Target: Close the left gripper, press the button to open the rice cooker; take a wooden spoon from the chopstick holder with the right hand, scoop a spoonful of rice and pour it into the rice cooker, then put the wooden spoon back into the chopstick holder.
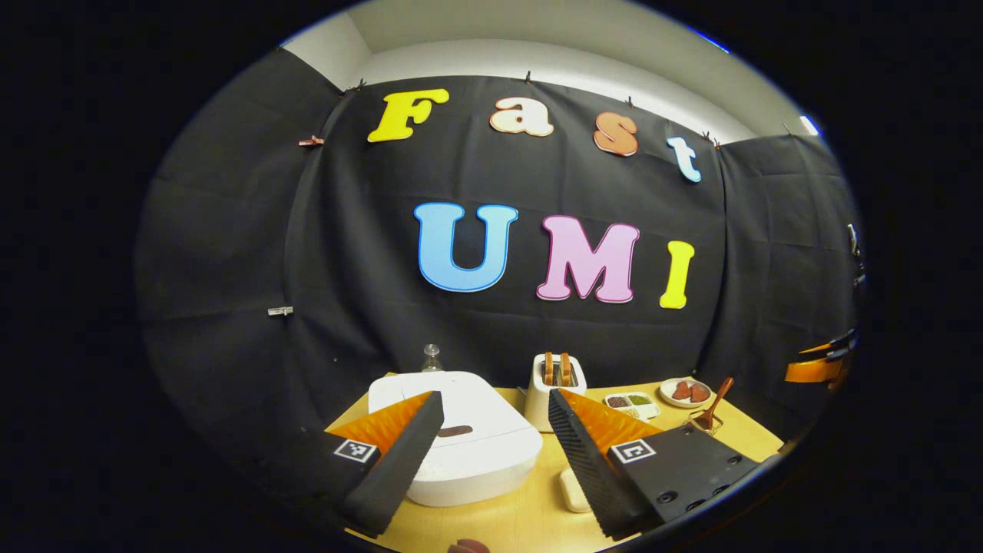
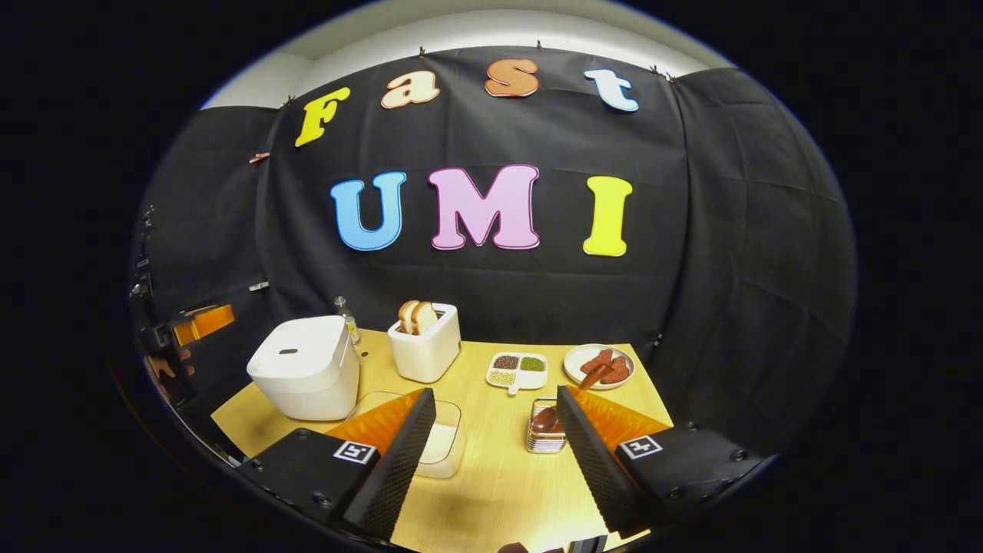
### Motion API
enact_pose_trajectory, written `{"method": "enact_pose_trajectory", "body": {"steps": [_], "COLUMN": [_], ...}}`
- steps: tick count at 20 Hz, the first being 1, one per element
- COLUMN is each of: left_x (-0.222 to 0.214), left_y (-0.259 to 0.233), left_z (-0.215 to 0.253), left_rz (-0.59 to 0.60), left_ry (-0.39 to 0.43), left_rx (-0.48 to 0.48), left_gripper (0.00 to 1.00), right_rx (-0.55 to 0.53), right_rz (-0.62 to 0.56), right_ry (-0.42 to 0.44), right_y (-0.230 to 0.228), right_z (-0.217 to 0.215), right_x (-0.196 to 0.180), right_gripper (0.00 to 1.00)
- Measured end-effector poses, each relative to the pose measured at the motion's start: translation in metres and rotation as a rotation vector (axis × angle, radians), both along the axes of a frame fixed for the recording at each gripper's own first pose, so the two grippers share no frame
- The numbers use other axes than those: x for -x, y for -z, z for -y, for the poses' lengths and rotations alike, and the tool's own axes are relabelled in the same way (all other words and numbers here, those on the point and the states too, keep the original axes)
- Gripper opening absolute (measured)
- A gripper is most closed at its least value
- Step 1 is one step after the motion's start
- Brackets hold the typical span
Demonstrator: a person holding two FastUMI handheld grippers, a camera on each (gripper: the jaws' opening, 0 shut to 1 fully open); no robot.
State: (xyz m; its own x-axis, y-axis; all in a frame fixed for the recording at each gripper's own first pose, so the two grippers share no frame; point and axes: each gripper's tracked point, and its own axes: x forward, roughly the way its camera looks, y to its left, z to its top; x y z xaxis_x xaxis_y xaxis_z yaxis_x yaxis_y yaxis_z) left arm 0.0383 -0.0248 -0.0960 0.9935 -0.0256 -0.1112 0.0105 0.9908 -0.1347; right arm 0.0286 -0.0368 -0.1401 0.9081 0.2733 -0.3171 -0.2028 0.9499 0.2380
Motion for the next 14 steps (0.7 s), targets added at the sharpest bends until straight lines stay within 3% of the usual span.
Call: {"method": "enact_pose_trajectory", "body": {"steps": [14], "left_x": [0.058], "left_y": [-0.034], "left_z": [-0.008], "left_rz": [0.03], "left_ry": [0.002], "left_rx": [0.045], "left_gripper": [0.95], "right_rx": [-0.024], "right_rz": [0.115], "right_ry": [-0.068], "right_y": [-0.048], "right_z": [-0.041], "right_x": [-0.01], "right_gripper": [0.98]}}
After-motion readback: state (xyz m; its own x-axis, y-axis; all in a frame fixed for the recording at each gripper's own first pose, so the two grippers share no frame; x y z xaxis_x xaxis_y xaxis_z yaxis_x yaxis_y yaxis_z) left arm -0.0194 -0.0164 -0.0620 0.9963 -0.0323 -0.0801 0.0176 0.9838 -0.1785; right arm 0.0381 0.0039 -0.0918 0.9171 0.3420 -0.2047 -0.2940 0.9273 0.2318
